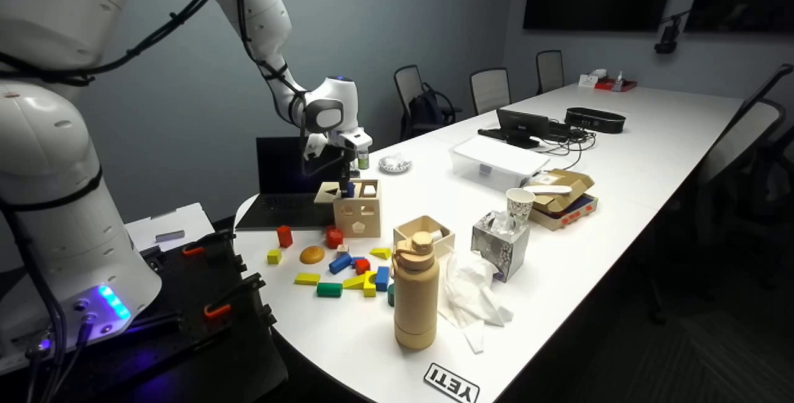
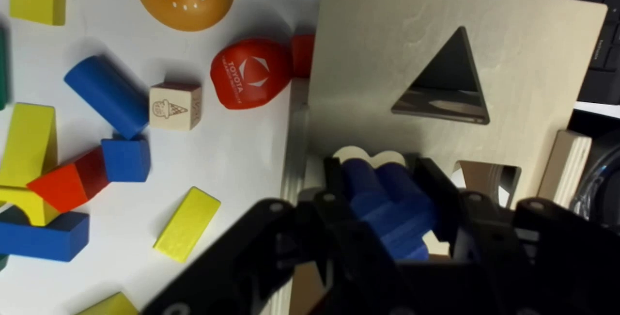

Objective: Place the blue cross and the red rectangular block into the wooden box through their respective shape cutting on the lid

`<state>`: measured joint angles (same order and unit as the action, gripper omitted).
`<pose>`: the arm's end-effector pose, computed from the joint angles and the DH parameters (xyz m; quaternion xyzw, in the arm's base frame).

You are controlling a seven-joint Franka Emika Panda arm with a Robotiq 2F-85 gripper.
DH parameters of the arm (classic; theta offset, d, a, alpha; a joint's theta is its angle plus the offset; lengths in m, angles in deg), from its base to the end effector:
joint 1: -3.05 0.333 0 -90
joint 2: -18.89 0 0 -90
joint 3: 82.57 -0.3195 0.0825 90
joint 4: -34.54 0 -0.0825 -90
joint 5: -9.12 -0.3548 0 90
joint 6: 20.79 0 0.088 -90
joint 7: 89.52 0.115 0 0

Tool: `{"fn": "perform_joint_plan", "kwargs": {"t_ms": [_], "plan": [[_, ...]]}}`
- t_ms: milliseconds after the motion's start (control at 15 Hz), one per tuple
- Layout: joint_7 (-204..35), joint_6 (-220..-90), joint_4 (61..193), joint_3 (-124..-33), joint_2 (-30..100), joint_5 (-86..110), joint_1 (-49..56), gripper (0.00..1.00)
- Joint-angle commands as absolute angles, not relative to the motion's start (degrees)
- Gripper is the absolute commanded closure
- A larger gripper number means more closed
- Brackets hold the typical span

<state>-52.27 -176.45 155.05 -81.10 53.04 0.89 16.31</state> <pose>0.5529 0.1105 0.1523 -0.9593 0.2812 0.0012 0.0247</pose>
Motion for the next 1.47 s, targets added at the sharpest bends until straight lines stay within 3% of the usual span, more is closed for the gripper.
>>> {"fn": "perform_joint_plan", "kwargs": {"t_ms": [0, 933, 1000, 1067, 1400], "plan": [[-52.7, -173.9, 153.1, -80.8, 53.8, 0.5, 16.4, 0.84], [-52.1, -170.3, 152.1, -80.6, 54.2, 1.0, 16.6, 0.84], [-51.8, -170.2, 152.0, -80.5, 54.1, 1.1, 16.7, 0.44], [-51.7, -170.2, 152.0, -80.4, 54.1, 1.1, 16.8, 0.32], [-51.3, -170.0, 151.9, -80.1, 53.6, 1.3, 17.1, 0.0]]}}
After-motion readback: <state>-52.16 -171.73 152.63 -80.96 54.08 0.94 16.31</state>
